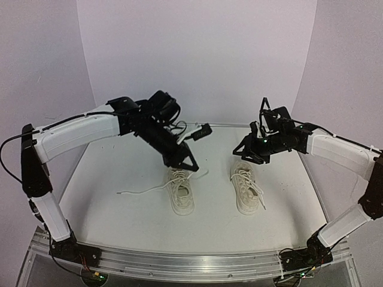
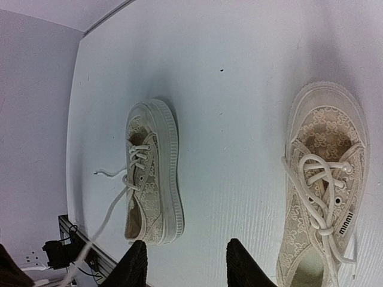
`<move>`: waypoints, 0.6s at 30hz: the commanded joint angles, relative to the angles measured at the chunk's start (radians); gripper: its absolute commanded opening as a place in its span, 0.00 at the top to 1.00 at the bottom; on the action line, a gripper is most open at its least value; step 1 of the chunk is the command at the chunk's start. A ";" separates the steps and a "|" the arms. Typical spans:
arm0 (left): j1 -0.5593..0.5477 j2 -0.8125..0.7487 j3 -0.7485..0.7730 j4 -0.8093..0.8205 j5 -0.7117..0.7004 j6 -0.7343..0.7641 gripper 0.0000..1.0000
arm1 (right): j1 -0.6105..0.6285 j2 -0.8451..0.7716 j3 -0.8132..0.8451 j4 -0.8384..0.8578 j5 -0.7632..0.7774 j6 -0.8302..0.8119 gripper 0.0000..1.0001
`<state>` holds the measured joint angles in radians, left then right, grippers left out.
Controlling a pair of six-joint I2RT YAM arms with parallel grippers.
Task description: Tie the shoes
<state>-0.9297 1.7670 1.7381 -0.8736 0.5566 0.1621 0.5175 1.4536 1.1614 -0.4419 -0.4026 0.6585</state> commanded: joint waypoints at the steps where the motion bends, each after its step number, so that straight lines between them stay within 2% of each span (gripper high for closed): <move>1: -0.031 -0.216 -0.230 -0.082 -0.061 -0.039 0.98 | -0.003 -0.020 -0.005 0.011 -0.012 -0.023 0.57; 3: -0.035 -0.260 -0.295 -0.136 -0.158 -0.075 0.76 | -0.002 -0.007 -0.002 0.012 -0.021 -0.030 0.57; 5: -0.034 -0.283 -0.329 -0.168 -0.313 -0.138 0.56 | -0.003 0.010 0.006 0.013 -0.031 -0.037 0.57; 7: -0.018 -0.279 -0.349 -0.180 -0.480 -0.200 0.30 | -0.003 0.032 0.016 0.014 -0.040 -0.046 0.57; 9: 0.056 -0.246 -0.358 -0.198 -0.544 -0.217 0.26 | -0.003 0.052 0.026 0.017 -0.051 -0.054 0.57; 13: 0.213 -0.176 -0.376 -0.167 -0.547 -0.156 0.26 | -0.003 0.073 0.042 0.020 -0.063 -0.062 0.57; 18: 0.292 -0.030 -0.345 -0.201 -0.606 0.013 0.31 | -0.003 0.068 0.039 0.020 -0.066 -0.059 0.57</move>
<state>-0.6699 1.6417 1.3771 -1.0463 0.0411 0.0446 0.5175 1.5266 1.1614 -0.4413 -0.4547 0.6161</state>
